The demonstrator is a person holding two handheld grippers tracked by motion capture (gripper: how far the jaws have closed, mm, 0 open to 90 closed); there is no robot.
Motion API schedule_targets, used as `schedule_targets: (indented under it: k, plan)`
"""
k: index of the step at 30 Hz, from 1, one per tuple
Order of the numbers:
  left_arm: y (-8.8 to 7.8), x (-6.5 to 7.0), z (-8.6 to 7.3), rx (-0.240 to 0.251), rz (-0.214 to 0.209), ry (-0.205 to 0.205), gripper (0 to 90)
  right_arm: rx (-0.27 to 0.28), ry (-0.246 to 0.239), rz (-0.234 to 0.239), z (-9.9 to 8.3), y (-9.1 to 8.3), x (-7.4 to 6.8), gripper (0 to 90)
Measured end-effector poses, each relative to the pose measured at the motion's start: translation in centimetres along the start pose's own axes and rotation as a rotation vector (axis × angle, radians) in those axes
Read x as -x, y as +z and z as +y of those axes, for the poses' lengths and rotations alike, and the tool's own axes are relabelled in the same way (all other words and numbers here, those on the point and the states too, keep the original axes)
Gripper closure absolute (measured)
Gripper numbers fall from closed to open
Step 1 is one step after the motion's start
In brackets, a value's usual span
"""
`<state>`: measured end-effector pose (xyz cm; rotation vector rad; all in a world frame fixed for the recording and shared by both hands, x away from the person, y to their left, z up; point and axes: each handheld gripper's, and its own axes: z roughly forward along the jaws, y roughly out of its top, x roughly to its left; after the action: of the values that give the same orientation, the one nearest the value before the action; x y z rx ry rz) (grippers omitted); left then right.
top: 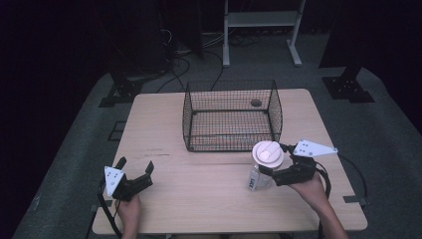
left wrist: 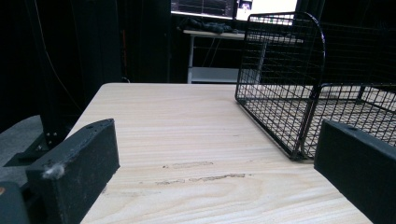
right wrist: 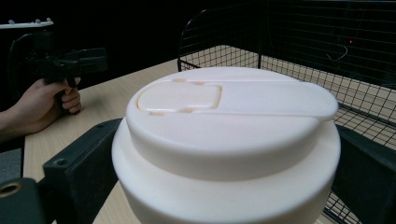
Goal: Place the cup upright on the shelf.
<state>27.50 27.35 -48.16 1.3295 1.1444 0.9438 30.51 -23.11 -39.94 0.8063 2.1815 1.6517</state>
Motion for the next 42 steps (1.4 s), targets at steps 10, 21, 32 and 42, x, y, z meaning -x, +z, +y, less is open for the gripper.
schedule_targets:
  k: [10,21,32,42]
  plan:
    - [0.0,0.0,0.0,0.0,0.0,0.0,0.0,-0.007,-0.019,-0.045,0.2,0.1,-0.8,3.7]
    - [0.0,0.0,0.0,0.001,0.0,-0.001,0.0,0.034,-0.026,-0.059,1.6,0.4,-1.6,3.7]
    - [0.0,0.0,0.0,0.001,0.001,-0.003,0.0,0.075,-0.025,-0.065,3.3,1.3,-2.1,3.7]
    - [0.0,-0.1,0.0,0.002,-0.001,-0.005,0.0,0.103,-0.042,-0.072,6.4,1.7,-2.2,3.7]
